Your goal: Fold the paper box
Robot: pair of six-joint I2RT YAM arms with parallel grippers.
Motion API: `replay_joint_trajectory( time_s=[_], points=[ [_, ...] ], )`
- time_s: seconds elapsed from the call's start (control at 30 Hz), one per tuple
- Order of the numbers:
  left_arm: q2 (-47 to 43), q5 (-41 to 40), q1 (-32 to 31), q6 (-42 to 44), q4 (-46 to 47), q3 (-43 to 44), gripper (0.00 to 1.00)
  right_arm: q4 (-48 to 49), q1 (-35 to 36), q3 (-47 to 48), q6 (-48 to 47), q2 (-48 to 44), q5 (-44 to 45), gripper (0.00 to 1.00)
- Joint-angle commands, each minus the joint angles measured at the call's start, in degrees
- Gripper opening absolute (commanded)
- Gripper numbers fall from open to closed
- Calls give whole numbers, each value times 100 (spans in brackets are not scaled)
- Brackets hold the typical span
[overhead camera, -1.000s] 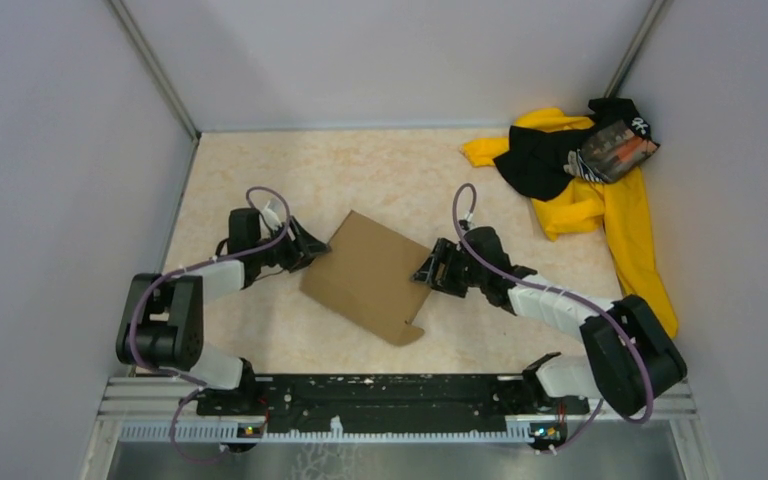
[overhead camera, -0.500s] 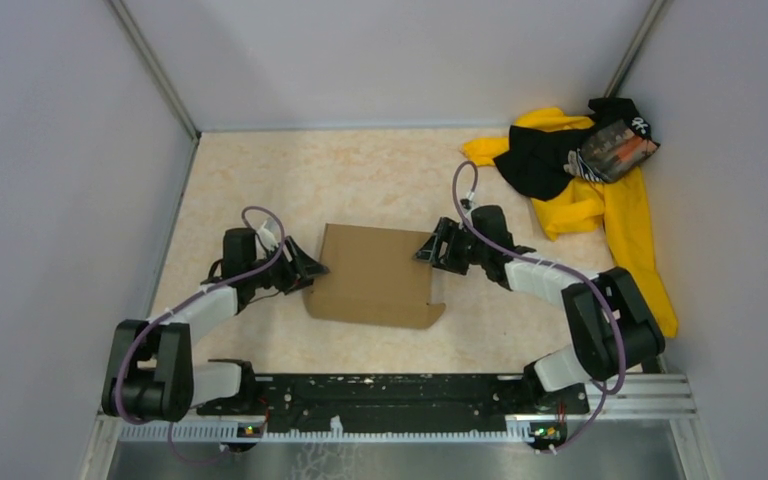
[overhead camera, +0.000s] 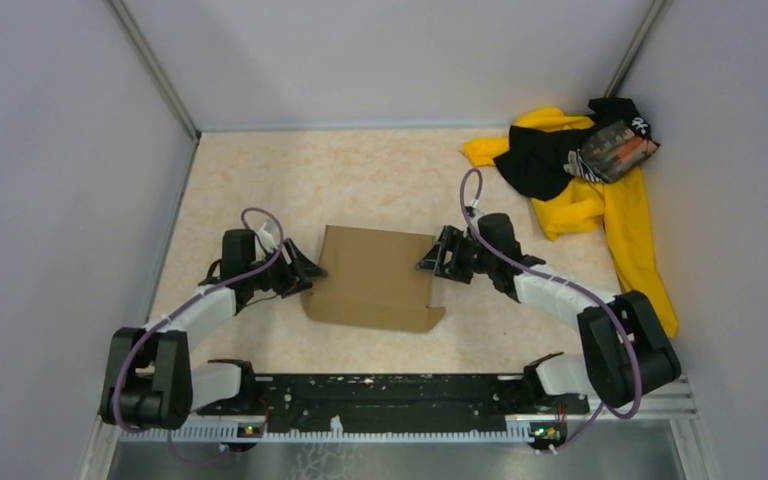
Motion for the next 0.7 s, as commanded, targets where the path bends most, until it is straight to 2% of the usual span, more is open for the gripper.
replay_joint_trajectory(
  time_s=[0.0,0.3,0.33,0.37,0.4,0.67],
  points=[
    [-155,-136,-11,145,-255,159,69,15,-36,-130,80,-231,-170,69],
    [-39,-160,13,81,15,182,77,86,-35,-343,188,-397,-437,69],
    [-13,-125,15,88,43,215,80,78,-35,-352,193,-422,-455,69],
    [-13,-93,22,84,68,234,95,77,-40,-363,200,-441,-467,69],
    [-30,-80,24,85,96,238,98,81,-38,-378,211,-458,-470,69],
    [-95,7,24,98,145,292,99,225,-35,-581,329,-505,-524,69]
  ],
)
